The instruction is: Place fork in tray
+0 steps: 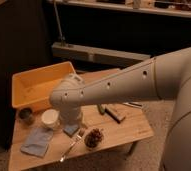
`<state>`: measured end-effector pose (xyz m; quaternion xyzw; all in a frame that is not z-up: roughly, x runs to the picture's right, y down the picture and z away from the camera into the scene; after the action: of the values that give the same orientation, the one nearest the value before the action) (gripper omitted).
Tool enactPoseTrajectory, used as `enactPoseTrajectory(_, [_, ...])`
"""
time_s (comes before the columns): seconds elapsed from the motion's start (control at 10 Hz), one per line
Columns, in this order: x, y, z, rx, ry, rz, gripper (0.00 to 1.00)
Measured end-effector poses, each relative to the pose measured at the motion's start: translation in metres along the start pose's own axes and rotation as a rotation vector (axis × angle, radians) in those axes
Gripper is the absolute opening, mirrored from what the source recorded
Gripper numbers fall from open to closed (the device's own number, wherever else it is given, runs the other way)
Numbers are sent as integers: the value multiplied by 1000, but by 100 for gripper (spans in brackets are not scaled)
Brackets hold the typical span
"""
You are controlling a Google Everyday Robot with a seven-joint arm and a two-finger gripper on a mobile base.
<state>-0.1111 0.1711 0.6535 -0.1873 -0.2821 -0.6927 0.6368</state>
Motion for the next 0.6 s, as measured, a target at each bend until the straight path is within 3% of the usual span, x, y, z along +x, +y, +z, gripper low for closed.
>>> enactPoseTrajectory(0.6, [0, 0, 0, 0, 0, 0, 80])
